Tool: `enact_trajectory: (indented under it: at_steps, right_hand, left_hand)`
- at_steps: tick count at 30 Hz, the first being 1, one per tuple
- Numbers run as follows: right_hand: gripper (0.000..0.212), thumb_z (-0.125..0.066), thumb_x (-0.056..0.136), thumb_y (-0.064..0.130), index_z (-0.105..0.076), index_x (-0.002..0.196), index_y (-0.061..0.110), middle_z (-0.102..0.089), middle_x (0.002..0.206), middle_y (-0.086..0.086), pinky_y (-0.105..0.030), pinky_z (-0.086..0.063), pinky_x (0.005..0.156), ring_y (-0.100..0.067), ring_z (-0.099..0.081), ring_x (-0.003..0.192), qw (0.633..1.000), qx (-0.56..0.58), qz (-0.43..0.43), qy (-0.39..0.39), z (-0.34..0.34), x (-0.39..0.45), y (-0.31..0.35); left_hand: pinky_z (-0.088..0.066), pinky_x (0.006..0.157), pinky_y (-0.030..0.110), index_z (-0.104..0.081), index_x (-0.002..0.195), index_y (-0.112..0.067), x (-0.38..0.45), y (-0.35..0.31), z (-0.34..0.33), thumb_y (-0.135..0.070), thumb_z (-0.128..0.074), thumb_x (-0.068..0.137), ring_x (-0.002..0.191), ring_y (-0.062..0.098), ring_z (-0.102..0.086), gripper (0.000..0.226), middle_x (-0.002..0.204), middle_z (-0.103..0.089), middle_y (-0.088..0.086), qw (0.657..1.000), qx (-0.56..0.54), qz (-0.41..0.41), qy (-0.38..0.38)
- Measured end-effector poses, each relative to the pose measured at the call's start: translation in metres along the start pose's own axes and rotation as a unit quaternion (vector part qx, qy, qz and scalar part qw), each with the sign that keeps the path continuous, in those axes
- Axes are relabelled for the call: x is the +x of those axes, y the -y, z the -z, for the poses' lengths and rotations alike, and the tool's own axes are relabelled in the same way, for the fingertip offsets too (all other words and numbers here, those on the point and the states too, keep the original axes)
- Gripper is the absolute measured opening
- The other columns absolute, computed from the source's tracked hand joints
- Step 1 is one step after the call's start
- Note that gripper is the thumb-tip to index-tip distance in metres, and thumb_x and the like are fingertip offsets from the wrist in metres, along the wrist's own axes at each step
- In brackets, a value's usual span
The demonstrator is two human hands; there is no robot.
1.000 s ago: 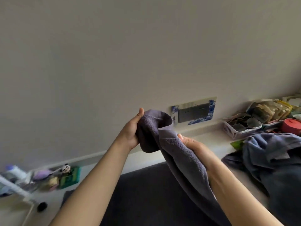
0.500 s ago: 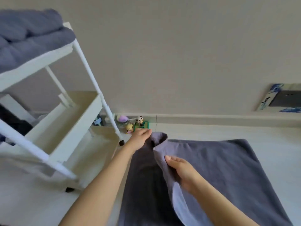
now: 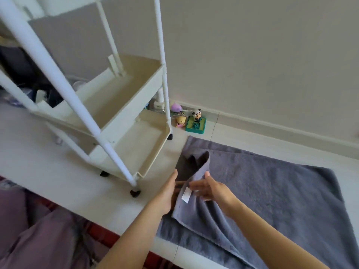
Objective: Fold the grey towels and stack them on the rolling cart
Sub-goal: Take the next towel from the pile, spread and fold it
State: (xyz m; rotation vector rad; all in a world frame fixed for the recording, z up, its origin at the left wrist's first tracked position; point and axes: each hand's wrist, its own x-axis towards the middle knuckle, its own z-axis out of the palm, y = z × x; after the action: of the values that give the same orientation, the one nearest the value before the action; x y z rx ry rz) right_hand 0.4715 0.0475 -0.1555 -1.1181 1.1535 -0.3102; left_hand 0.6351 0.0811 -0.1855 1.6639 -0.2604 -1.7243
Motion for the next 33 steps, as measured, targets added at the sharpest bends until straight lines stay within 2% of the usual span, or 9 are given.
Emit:
enact_trajectory:
  at_steps: [5,8,10,13,15,18,20,27,33]
  right_hand:
    - [0.025,-0.043,0.099,0.026,-0.068,0.101,0.026,-0.064,0.1,0.013,-0.008,-0.036,0.081,-0.013,-0.056,0.099,0.955,-0.227,0.179,-0.061,-0.002,0.033,-0.006]
    - [0.037,-0.039,0.091,0.037,-0.066,0.113,0.025,-0.058,0.123,0.007,-0.02,-0.025,0.096,-0.02,-0.047,0.114,0.827,-0.434,0.357,-0.019,-0.011,0.056,-0.001]
    - [0.056,-0.024,0.087,0.05,-0.065,0.117,0.026,-0.051,0.135,0.011,-0.032,-0.013,0.106,-0.015,-0.032,0.13,0.762,-0.535,0.359,0.072,-0.019,0.071,0.011]
    - [0.052,-0.023,0.095,0.053,-0.064,0.104,0.023,-0.064,0.111,0.007,-0.041,0.005,0.115,-0.013,-0.039,0.128,0.633,-0.694,0.296,0.175,-0.026,0.089,0.033]
    - [0.044,-0.027,0.097,0.051,-0.06,0.1,0.021,-0.064,0.094,0.002,-0.045,-0.005,0.115,-0.016,-0.052,0.108,0.561,-0.755,0.269,0.208,-0.031,0.098,0.044]
    - [0.042,-0.034,0.096,0.05,-0.059,0.108,0.018,-0.065,0.104,-0.003,-0.039,-0.033,0.101,-0.021,-0.052,0.11,0.492,-0.791,0.279,0.232,-0.042,0.109,0.043]
    - [0.037,-0.038,0.096,0.045,-0.058,0.114,0.019,-0.063,0.114,-0.002,-0.036,-0.04,0.088,-0.022,-0.049,0.114,0.468,-0.805,0.283,0.23,-0.052,0.114,0.042]
    - [0.05,-0.047,0.084,0.065,-0.059,0.109,0.024,-0.062,0.109,0.001,-0.036,-0.045,0.091,-0.022,-0.054,0.105,0.408,-0.826,0.309,0.237,-0.055,0.113,0.039]
    - [0.029,-0.043,0.096,0.041,-0.054,0.113,0.021,-0.065,0.092,-0.002,-0.032,-0.05,0.072,-0.024,-0.059,0.086,0.449,-0.834,0.273,0.168,-0.055,0.116,0.039]
  left_hand:
    - [-0.044,0.079,0.028,-0.07,0.09,-0.01,-0.003,0.027,0.021,-0.039,-0.065,0.086,0.088,0.021,-0.061,0.029,0.093,-0.067,0.009,0.99,0.116,-0.069,-0.05]
    - [-0.036,0.059,0.023,-0.068,0.084,-0.009,-0.011,0.04,0.02,-0.035,-0.06,0.09,0.068,0.015,-0.053,0.028,0.074,-0.06,0.003,0.966,0.194,-0.128,-0.11]
    - [-0.029,0.049,0.019,-0.061,0.068,-0.016,-0.017,0.043,0.019,-0.033,-0.055,0.093,0.054,0.009,-0.045,0.031,0.058,-0.052,-0.003,0.957,0.222,-0.138,-0.124]
    - [-0.024,0.044,0.022,-0.051,0.061,-0.017,-0.023,0.047,0.027,-0.032,-0.053,0.093,0.049,0.011,-0.039,0.036,0.051,-0.041,-0.005,0.949,0.25,-0.117,-0.153]
    - [-0.027,0.049,0.026,-0.054,0.067,-0.013,-0.028,0.052,0.037,-0.031,-0.05,0.094,0.059,0.02,-0.048,0.033,0.058,-0.048,0.001,0.936,0.294,-0.095,-0.171]
    - [-0.037,0.064,0.032,-0.063,0.088,-0.002,-0.03,0.066,0.045,-0.03,-0.044,0.097,0.089,0.032,-0.06,0.035,0.091,-0.065,0.018,0.901,0.38,-0.064,-0.198]
    - [-0.038,0.068,0.03,-0.062,0.096,-0.001,-0.026,0.074,0.044,-0.032,-0.045,0.097,0.096,0.031,-0.06,0.036,0.1,-0.065,0.017,0.883,0.41,-0.065,-0.219]
    - [-0.04,0.078,0.028,-0.052,0.106,-0.008,-0.023,0.094,0.038,-0.025,-0.053,0.094,0.094,0.024,-0.055,0.021,0.109,-0.051,0.008,0.857,0.376,-0.113,-0.335]
    - [-0.045,0.071,0.037,-0.054,0.097,-0.011,-0.017,0.102,0.03,-0.03,-0.052,0.095,0.084,0.026,-0.058,0.02,0.096,-0.057,0.005,0.817,0.396,-0.166,-0.385]
